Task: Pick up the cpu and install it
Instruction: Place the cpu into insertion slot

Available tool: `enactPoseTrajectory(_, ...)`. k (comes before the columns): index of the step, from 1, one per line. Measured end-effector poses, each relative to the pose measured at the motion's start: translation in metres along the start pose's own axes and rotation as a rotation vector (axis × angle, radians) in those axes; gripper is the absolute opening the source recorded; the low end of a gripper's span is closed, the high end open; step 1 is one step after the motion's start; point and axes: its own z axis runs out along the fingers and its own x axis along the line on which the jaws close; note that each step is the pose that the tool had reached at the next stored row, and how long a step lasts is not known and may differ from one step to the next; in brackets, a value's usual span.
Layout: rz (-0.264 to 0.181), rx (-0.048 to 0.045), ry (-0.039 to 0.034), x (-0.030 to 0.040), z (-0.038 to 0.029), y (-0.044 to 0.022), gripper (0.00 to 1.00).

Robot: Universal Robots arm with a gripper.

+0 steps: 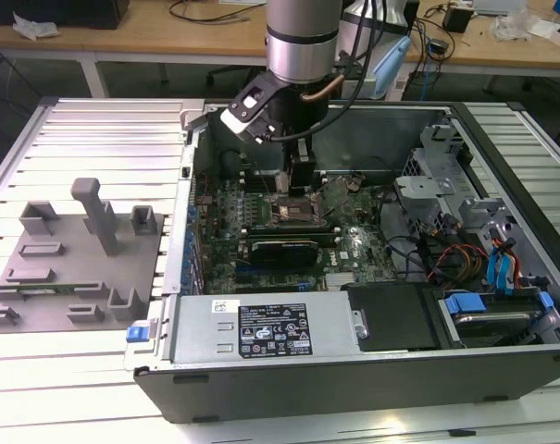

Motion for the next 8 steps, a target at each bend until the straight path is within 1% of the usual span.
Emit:
enactPoseTrajectory(1,-0.001,0.0002,-0.0092,0.0,0.0017,0.0,0.55)
enactPoseTrajectory(2,-0.001,0.0003,-0.0109,0.0,0.0026,0.0,0.55)
enactPoseTrajectory(3,-0.002,0.0003,-0.0118,0.0,0.0034,0.0,0.55)
enactPoseTrajectory(6,-0.004,-0.0005,-0.0123,0.0001,0.0105,-0.0006,0.55)
enactPoseTrajectory(8,-0.005,-0.0006,-0.0124,0.0001,0.014,-0.0007,0.55)
